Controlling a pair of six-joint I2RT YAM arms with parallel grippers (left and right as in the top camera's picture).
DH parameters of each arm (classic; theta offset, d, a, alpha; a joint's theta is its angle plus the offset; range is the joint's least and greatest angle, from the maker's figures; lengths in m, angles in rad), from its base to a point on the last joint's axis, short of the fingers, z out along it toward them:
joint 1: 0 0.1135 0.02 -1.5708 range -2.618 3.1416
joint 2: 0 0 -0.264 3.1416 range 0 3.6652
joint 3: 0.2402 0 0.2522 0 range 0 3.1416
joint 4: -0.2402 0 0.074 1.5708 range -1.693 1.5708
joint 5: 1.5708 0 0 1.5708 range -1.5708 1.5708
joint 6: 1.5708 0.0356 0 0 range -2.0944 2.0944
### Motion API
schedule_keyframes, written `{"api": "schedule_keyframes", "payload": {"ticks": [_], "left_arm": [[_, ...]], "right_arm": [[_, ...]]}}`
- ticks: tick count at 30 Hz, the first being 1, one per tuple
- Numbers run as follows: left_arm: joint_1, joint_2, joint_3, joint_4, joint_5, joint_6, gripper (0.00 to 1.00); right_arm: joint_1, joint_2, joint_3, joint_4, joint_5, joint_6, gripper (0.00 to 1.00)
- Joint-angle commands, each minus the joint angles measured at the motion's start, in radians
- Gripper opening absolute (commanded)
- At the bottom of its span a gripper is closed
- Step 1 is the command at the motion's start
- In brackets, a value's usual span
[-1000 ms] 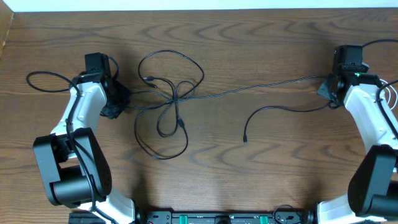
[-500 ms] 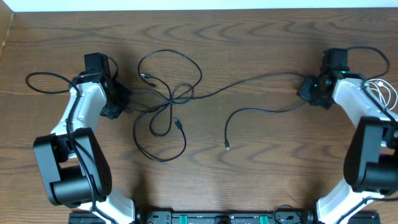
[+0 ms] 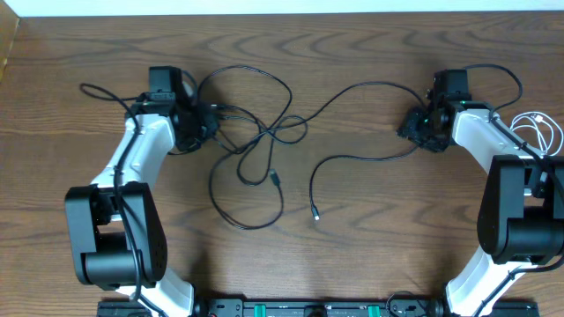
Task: Untangle cables
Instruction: 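Release the cable end at right and swing the right gripper back left, then lower the right gripper onto the black cable loops near center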
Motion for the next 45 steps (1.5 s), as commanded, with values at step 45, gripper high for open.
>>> {"api": "schedule_keyframes", "payload": {"ticks": [45], "left_arm": [[-0.053,0.01,0.003,0.023,0.707,0.617,0.08]], "right_arm": [[0.271,-0.24,0.0,0.171,-0.295,-0.209,0.94]]}}
